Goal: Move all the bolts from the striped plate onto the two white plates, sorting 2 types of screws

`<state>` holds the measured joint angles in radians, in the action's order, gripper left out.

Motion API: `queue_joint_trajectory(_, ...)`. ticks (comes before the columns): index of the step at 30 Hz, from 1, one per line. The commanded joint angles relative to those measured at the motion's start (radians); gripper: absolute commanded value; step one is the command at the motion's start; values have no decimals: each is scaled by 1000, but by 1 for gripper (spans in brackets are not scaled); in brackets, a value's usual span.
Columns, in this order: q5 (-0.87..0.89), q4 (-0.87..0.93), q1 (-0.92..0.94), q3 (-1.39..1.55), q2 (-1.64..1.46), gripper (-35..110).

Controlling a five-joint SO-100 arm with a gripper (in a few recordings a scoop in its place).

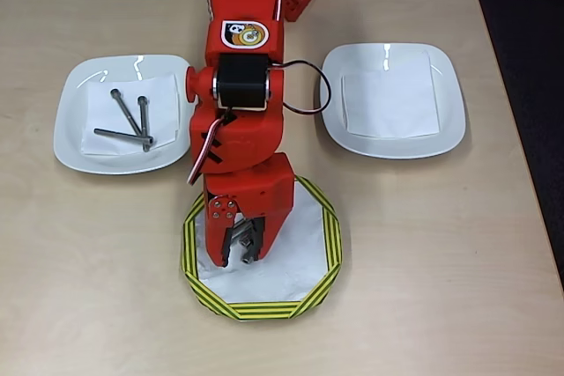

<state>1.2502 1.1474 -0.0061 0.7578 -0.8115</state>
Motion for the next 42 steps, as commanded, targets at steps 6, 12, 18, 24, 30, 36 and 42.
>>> queue_joint_trajectory(6, 87, -44, -48, 29, -11, 14)
queue_joint_trajectory(12, 86, -71, -29, 117, -48, 15)
queue_joint_trajectory(18, 81, -75, -11, 160, -67, 13)
queue_joint_trajectory(24, 80, -97, 0, 236, -112, 12)
queue_joint_trajectory(30, 75, -94, 2, 264, -130, 11)
queue_joint_trajectory(36, 84, -95, -12, 261, -127, 0)
queue_joint_trajectory(42, 5, -121, -28, 261, -146, 0)
